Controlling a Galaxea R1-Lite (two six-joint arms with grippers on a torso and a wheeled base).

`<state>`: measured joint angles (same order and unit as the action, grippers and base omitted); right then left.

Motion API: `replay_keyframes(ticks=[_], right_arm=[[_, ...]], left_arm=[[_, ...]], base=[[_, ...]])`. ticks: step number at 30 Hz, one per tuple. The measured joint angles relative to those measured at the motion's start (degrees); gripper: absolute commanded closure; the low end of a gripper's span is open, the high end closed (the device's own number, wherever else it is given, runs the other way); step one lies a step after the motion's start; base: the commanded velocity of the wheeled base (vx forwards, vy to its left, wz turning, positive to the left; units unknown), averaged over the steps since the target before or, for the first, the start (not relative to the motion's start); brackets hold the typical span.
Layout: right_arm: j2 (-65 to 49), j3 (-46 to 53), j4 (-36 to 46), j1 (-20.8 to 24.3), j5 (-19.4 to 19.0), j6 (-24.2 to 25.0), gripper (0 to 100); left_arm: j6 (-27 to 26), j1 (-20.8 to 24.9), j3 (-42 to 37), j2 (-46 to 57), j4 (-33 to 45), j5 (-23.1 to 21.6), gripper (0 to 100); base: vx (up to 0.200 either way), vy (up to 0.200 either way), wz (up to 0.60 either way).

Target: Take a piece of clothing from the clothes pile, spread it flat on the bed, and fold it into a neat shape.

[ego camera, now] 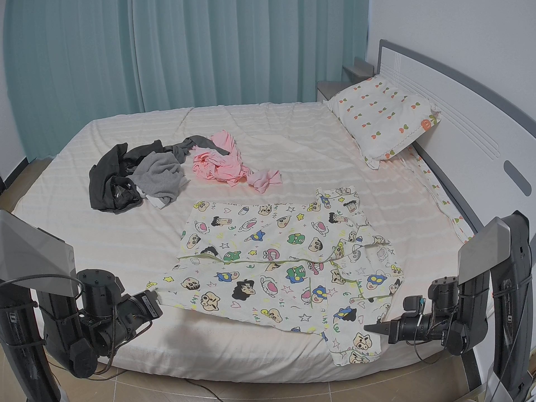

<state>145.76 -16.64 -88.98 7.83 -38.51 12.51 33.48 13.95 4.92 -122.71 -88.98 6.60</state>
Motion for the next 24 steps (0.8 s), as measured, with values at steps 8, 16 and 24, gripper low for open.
replay_keyframes(ticks=[8, 16, 24], right_arm=[[0.2, -1.0, 0.0, 1.2, -0.4, 0.3, 0], [0.1, -1.7, 0.4, 2.1, -0.4, 0.6, 0], [-0.3, -4.5, 4.5, 3.7, 1.0, 1.1, 0]], left_arm=[[0.0, 0.0, -0.1, 0.0, 0.0, 0.1, 100], [0.1, 0.0, -0.2, 0.0, 0.0, 0.1, 100], [0.0, 0.0, -0.2, 0.1, 0.0, 0.2, 100]], base=[[0.000, 0.000, 0.00], [0.000, 0.000, 0.00], [0.000, 0.000, 0.00]])
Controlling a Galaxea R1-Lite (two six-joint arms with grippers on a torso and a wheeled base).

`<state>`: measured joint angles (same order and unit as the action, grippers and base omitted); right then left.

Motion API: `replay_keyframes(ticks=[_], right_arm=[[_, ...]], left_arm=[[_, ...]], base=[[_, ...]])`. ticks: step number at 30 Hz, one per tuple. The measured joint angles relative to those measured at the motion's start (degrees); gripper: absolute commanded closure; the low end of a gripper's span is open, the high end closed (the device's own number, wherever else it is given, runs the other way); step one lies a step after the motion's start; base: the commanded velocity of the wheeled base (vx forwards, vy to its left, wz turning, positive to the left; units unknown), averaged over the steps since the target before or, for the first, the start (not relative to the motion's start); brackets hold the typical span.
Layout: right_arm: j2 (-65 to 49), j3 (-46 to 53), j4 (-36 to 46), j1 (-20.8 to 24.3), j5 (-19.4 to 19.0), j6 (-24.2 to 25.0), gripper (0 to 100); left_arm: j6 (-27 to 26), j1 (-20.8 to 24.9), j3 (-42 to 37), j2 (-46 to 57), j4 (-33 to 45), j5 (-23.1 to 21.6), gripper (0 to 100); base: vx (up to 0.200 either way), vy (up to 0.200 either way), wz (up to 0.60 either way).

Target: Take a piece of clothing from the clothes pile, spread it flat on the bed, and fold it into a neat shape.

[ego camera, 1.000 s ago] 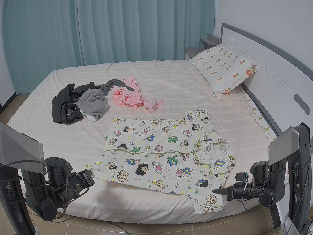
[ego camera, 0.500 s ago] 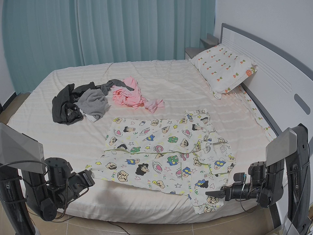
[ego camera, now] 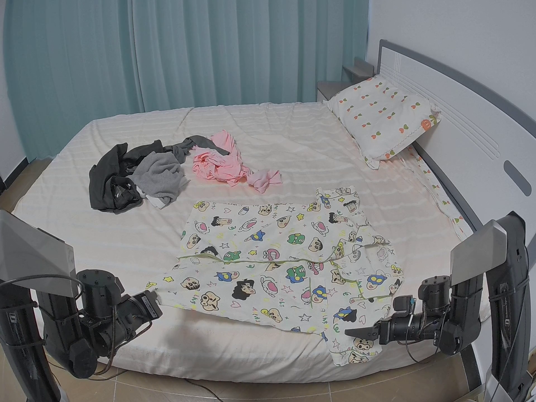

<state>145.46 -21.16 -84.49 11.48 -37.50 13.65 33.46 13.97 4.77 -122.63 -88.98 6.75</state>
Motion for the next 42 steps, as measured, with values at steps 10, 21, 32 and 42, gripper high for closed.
replay_keyframes(ticks=[10, 21, 32, 42], right_arm=[[-0.9, -3.3, 4.9, 1.9, 3.0, 1.0, 100], [-1.2, -2.1, -0.4, 0.8, 5.6, 1.7, 100], [-3.7, -0.9, -4.4, -2.0, 4.7, 8.6, 100], [-7.2, -5.0, -4.5, -2.5, 4.1, 11.5, 100]], left_arm=[[0.0, -0.1, -0.1, 0.1, 0.0, 0.0, 100], [-0.1, 0.0, 0.1, 0.6, 0.0, 0.2, 100], [-0.2, -0.2, 4.0, 1.1, 0.0, 5.4, 100], [-1.1, -0.4, 5.8, 0.9, 1.8, 5.6, 100]], base=[[0.000, 0.000, 0.00], [0.000, 0.000, 0.00], [0.000, 0.000, 0.00], [0.000, 0.000, 0.00]])
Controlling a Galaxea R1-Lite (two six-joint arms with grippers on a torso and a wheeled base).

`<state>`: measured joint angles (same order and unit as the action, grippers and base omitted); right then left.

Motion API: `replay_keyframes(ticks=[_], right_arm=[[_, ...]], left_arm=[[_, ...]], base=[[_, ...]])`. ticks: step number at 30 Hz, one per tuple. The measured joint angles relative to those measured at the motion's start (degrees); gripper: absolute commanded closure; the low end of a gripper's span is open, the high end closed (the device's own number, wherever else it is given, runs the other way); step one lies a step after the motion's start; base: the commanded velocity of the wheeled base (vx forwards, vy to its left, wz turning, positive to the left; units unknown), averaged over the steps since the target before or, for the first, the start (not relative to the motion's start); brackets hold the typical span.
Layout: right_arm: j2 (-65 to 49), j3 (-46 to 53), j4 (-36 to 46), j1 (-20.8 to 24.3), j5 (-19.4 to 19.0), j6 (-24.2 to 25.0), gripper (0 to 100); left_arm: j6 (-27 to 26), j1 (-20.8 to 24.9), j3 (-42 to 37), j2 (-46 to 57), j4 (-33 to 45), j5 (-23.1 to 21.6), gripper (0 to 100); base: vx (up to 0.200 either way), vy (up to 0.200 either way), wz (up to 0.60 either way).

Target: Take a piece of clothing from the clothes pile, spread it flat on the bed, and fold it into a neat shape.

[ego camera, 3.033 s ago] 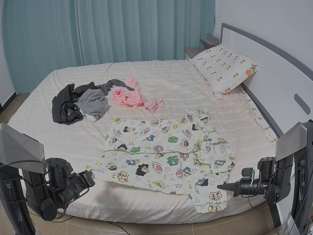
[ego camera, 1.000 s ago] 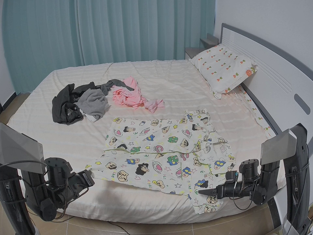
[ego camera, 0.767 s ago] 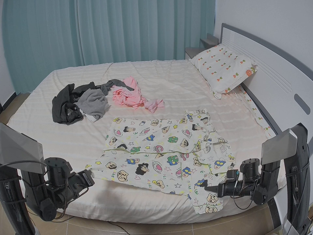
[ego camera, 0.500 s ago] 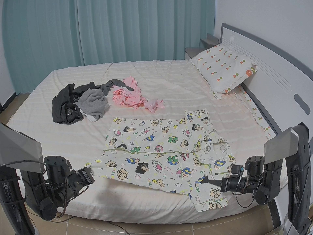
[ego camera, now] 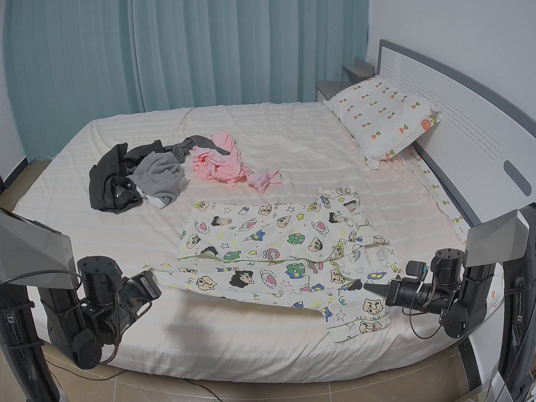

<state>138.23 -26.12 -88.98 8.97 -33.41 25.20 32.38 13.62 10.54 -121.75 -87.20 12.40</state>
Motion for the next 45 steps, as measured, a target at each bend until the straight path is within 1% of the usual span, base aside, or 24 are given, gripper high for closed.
replay_keyframes(ticks=[2, 8, 12, 13, 14, 15, 17, 19, 23, 26, 34, 45], right_arm=[[-0.3, -0.8, 0.0, 0.0, 0.0, 0.1, 100], [-1.2, -3.0, 0.0, -0.1, 0.3, 1.7, 100], [-1.7, -4.3, 0.0, -0.2, 0.4, 2.8, 100], [-1.8, -4.6, 0.0, -0.2, 0.4, 3.0, 100], [-1.8, -4.9, 0.0, -0.2, 0.4, 3.1, 100], [-1.9, -5.3, 0.0, -0.3, 0.5, 3.2, 100], [-2.0, -6.0, 0.0, -0.4, 0.5, 3.4, 100], [-2.0, -6.9, 0.1, -0.5, 0.5, 3.7, 100], [-2.1, -9.2, 1.9, -0.9, 0.5, 4.3, 100], [-2.1, -11.7, 4.0, -1.2, 0.6, 4.5, 100], [-1.6, -17.7, 9.7, -1.6, 0.7, 4.7, 100], [1.1, -23.8, 11.9, -2.7, 1.2, 4.7, 100]], left_arm=[[-0.6, 0.0, 0.5, 0.0, 2.2, 0.0, 100], [-1.1, -0.1, 4.9, 0.0, 13.0, -0.1, 100], [-0.7, -0.2, 10.0, 0.2, 23.8, -0.2, 100], [-0.3, -0.2, 12.1, 0.3, 27.1, -0.2, 100], [0.0, -0.2, 13.2, 0.4, 28.7, -0.2, 100], [0.8, -0.2, 15.5, 0.5, 32.4, -0.2, 100], [1.9, -0.2, 18.6, 0.7, 36.8, -0.3, 100], [3.9, -0.2, 22.9, 1.0, 42.3, -0.3, 100], [7.5, -0.2, 30.2, 1.2, 49.1, -0.4, 100], [8.9, -0.2, 33.9, 1.0, 51.0, -0.4, 100], [9.3, -0.4, 41.0, -3.5, 51.6, -0.4, 100], [9.4, -1.7, 51.4, -12.0, 51.7, 0.6, 100]], base=[[0.000, 0.000, 0.00], [0.000, 0.000, 0.00], [0.000, 0.000, 0.00], [0.000, 0.000, 0.00], [0.000, 0.000, 0.00], [0.000, 0.000, 0.00], [0.000, 0.000, 0.00], [0.000, 0.000, 0.00], [0.000, 0.000, 0.00], [0.000, 0.000, 0.00], [0.000, 0.000, 0.00], [0.000, 0.000, 0.00]])
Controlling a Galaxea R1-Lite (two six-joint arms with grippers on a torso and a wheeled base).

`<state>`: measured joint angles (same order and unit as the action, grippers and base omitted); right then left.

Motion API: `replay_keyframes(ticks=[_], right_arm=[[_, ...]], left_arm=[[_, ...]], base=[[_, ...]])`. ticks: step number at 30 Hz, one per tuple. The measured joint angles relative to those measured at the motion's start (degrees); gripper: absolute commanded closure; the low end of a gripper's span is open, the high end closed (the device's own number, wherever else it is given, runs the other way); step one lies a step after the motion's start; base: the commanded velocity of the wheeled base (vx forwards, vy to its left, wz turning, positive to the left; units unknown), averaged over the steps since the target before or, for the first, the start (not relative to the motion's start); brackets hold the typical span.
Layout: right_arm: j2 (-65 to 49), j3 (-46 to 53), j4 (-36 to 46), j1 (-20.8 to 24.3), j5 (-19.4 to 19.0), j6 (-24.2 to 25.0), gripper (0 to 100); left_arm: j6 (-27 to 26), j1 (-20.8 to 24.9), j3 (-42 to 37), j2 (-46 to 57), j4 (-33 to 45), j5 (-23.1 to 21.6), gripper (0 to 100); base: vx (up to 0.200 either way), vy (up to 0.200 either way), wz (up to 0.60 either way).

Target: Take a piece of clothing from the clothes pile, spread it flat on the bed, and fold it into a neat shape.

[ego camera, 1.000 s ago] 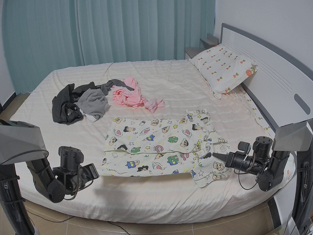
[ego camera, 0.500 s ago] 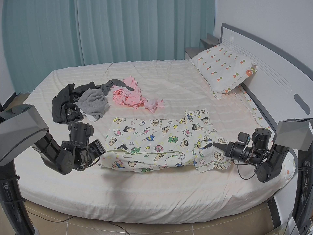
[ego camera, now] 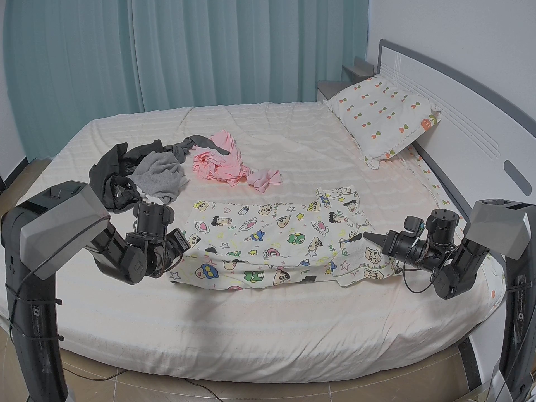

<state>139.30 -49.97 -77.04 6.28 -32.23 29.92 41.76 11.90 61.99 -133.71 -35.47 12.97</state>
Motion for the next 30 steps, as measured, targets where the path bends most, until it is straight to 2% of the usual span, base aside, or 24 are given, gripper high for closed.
replay_keyframes(ticks=[18, 19, 20, 26, 30], right_arm=[[5.5, -6.8, 0.5, -1.3, 1.1, 0.0, 100], [5.8, -7.3, 1.0, -1.4, 1.3, 0.0, 100], [6.1, -7.9, 2.0, -1.4, 1.5, 0.0, 0], [8.0, -11.3, 4.0, -1.7, 3.4, 0.9, 0], [8.9, -12.8, 4.2, -2.5, 4.2, 4.5, 0]], left_arm=[[2.0, 0.3, 15.8, -10.6, 2.3, 2.4, 100], [2.2, 0.4, 16.5, -10.9, 2.7, 2.4, 0], [2.6, 0.4, 17.4, -11.3, 3.2, 2.5, 0], [3.6, 0.4, 21.9, -13.5, 5.4, 4.6, 0], [3.8, -0.1, 24.7, -15.1, 5.7, 7.4, 0]], base=[[0.000, 0.000, 0.00], [0.000, 0.000, 0.00], [0.000, 0.000, 0.00], [0.000, 0.000, 0.00], [0.000, 0.000, 0.00]])
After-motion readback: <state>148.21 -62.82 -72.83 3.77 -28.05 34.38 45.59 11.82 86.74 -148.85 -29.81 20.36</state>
